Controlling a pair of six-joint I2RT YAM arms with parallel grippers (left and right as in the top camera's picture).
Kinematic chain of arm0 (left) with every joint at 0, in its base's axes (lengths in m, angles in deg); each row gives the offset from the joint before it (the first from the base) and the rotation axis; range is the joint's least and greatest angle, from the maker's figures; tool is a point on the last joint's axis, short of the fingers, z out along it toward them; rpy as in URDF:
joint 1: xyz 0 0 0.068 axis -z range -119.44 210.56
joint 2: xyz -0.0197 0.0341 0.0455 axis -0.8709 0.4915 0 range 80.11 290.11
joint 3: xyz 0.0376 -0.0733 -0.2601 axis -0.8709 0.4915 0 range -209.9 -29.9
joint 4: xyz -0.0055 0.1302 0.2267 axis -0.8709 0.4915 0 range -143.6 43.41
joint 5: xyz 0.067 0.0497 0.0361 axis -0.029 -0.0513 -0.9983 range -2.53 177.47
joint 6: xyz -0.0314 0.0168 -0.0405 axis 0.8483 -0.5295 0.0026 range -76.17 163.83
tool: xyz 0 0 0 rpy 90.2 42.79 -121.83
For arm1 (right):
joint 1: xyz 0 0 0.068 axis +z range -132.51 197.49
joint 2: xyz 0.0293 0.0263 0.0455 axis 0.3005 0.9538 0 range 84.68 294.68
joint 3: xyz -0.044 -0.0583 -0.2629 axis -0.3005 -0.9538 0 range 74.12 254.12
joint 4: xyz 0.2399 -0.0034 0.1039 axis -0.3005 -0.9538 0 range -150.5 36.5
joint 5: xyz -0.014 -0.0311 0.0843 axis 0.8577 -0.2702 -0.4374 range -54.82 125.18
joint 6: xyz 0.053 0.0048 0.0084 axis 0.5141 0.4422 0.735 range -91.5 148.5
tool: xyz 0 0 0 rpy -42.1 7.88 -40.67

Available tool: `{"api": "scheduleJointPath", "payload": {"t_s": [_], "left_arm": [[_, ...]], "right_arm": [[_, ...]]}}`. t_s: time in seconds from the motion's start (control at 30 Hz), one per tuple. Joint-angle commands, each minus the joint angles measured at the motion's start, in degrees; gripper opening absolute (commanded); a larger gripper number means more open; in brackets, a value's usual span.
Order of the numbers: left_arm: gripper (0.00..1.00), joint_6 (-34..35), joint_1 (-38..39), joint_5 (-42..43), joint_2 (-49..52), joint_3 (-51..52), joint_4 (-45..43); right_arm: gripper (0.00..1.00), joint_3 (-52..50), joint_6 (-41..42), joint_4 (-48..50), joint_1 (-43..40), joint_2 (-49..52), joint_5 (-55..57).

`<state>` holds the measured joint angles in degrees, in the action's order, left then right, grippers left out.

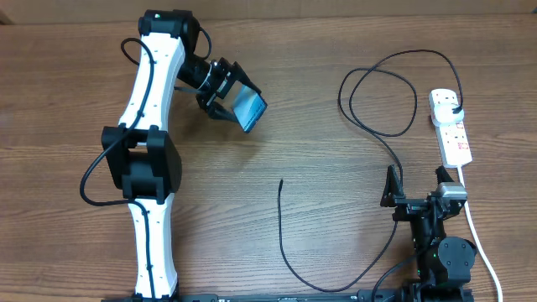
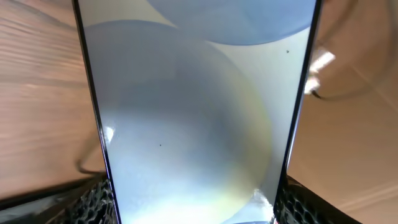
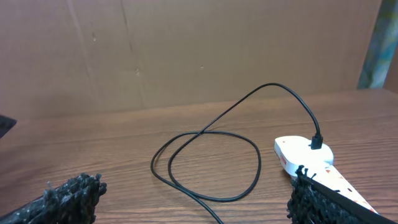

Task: Plug charger to phone and switch on socket

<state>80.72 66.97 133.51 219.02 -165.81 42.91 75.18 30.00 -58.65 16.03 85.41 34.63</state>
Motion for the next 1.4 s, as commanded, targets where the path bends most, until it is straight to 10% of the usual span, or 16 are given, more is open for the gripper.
{"api": "scheduleJointPath", "payload": {"t_s": [0.0,0.37,1.37], "left_arm": [[0.04,-0.42,0.44,-7.96,0.04,-1.77,0.31],[0.04,8.41,1.4,-22.69,0.07,-1.77,0.17],[0.04,10.54,2.67,-22.49,0.07,-1.77,-4.98]], "right_arm": [[1.0,-0.57,-0.04,0.31,0.22,-0.39,0.68],[1.0,-0.57,-0.07,0.31,0.22,-0.39,0.68],[1.0,-0.57,0.0,0.76,0.22,-0.39,0.46]]}}
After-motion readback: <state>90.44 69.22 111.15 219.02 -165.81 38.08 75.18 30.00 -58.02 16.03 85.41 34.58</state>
